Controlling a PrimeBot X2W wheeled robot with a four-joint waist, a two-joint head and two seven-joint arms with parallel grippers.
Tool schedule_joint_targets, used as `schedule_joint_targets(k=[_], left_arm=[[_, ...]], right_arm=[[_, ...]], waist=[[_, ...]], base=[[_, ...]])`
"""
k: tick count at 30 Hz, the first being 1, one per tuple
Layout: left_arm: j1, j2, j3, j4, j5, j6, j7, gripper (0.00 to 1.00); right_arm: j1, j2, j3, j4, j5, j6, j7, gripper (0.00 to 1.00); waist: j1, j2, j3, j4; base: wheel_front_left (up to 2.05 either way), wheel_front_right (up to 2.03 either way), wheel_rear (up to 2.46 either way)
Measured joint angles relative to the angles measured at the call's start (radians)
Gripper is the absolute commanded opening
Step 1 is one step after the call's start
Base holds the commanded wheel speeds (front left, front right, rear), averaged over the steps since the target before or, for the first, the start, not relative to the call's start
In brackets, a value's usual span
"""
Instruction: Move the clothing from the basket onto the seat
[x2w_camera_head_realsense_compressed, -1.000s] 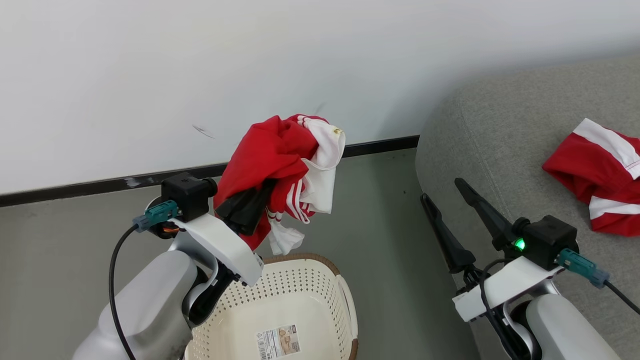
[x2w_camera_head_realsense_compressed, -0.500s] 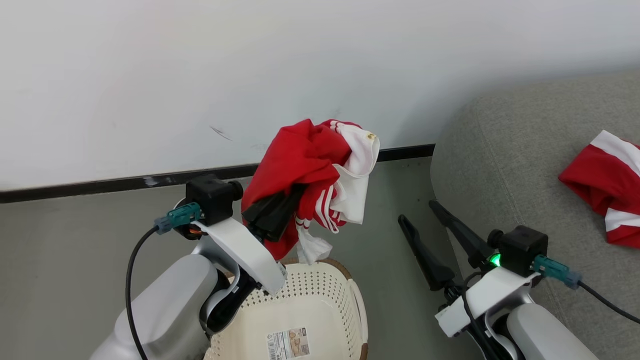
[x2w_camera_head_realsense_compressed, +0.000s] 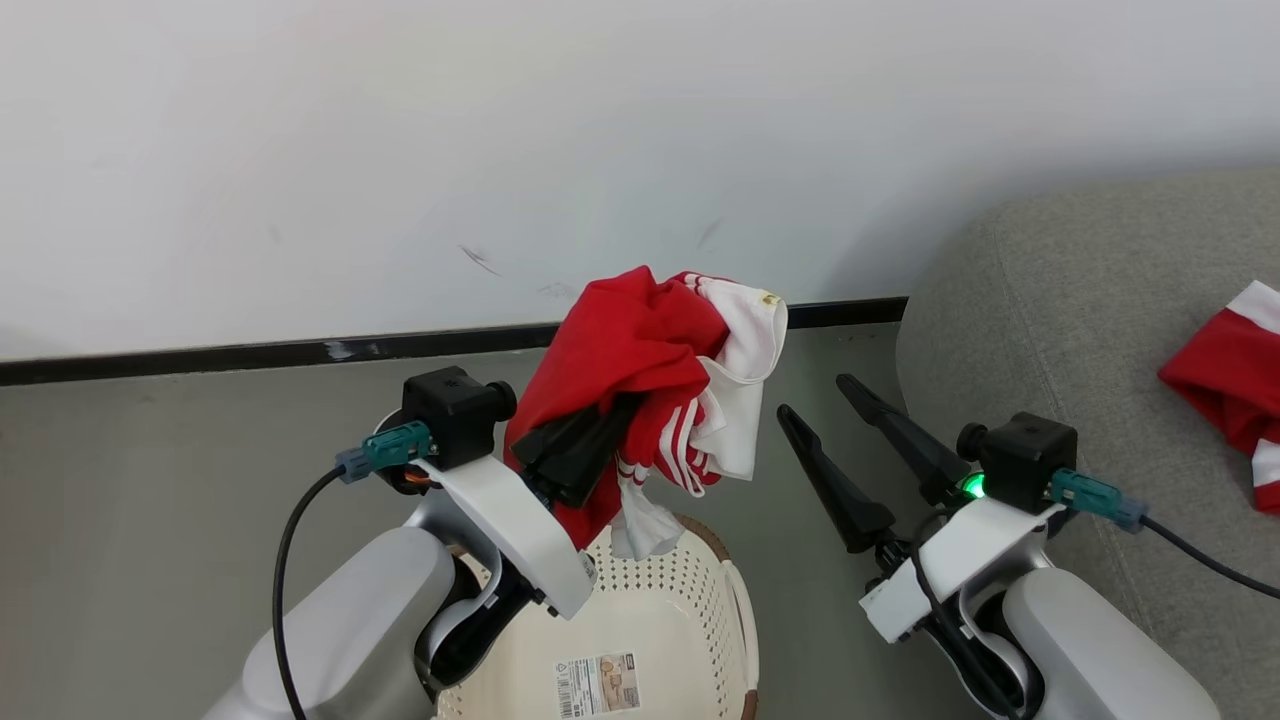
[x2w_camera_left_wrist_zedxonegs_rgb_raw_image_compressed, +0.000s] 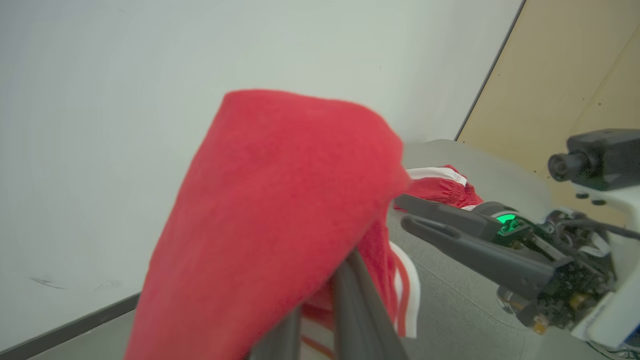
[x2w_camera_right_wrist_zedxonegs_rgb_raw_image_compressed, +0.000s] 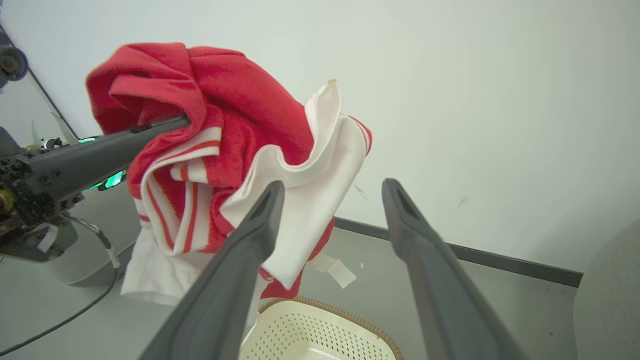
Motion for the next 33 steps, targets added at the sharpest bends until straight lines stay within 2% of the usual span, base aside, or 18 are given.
schedule_joint_targets(k=[8, 21, 27, 33], left_arm=[[0.0, -0.001, -0.011, -0.049, 0.0, 0.009, 0.012, 0.0], [0.0, -0.001, -0.019, -0.105, 0.0, 0.009, 0.035, 0.0], [0.0, -0.001, -0.022, -0.121, 0.0, 0.01, 0.044, 0.0], [0.0, 0.0, -0.022, -0.136, -0.002, 0.017, 0.048, 0.0]], right_arm=[[-0.014, -0.006, 0.007, 0.062, 0.106, 0.0, 0.0, 1.0], [-0.084, 0.01, 0.157, 0.123, 0.29, 0.0, 0.0, 1.0], [-0.086, 0.066, 0.205, 0.144, 0.514, 0.0, 0.015, 1.0], [-0.113, 0.058, 0.253, 0.132, 0.633, 0.0, 0.04, 1.0]], waist=[[0.0, 0.0, 0.008, 0.023], [0.0, 0.0, 0.026, 0.06], [0.0, 0.0, 0.032, 0.072], [0.0, 0.0, 0.037, 0.082]], base=[[0.0, 0.0, 0.0], [0.0, 0.0, 0.0], [0.0, 0.0, 0.0], [0.0, 0.0, 0.0]])
